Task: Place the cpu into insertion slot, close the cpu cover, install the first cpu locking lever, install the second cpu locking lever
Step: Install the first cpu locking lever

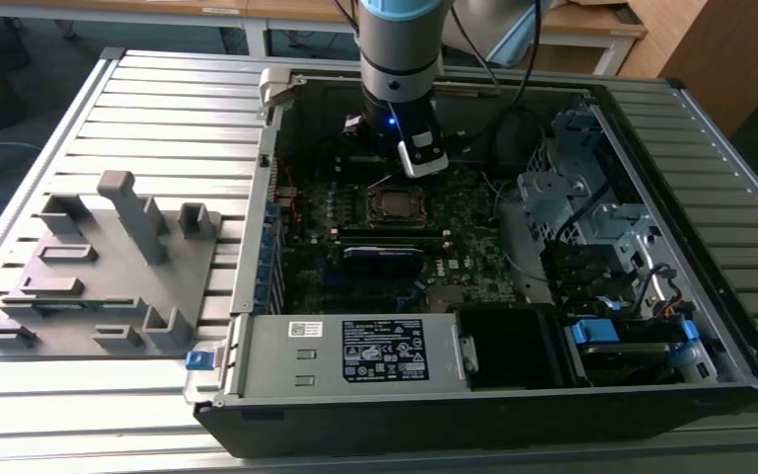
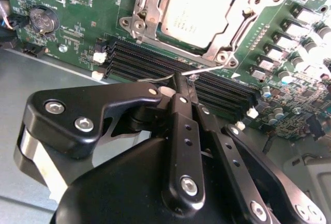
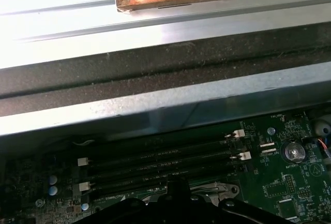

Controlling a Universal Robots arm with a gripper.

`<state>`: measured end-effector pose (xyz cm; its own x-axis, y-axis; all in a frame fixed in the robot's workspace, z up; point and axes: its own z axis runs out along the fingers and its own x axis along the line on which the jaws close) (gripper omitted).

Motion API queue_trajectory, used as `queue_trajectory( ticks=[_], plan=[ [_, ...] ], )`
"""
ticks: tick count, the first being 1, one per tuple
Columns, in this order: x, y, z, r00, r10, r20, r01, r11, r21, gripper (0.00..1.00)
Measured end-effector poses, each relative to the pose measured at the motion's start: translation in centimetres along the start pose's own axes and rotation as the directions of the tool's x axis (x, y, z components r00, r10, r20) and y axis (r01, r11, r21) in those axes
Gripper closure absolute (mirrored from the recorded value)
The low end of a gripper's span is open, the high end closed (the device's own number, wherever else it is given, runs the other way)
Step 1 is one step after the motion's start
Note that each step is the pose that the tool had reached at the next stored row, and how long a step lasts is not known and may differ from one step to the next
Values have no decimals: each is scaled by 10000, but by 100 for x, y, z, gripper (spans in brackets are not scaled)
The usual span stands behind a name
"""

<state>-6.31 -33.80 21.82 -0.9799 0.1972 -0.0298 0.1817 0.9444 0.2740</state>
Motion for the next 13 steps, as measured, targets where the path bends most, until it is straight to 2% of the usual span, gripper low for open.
queue_trajectory(
  ticks=[10, 13],
  plan=[
    [0, -3, 11, 10000, -2, 7, 2, 10000, 11, 89],
    [1, -5, 22, 10000, -7, 26, 7, 10000, 57, 89]
  ],
)
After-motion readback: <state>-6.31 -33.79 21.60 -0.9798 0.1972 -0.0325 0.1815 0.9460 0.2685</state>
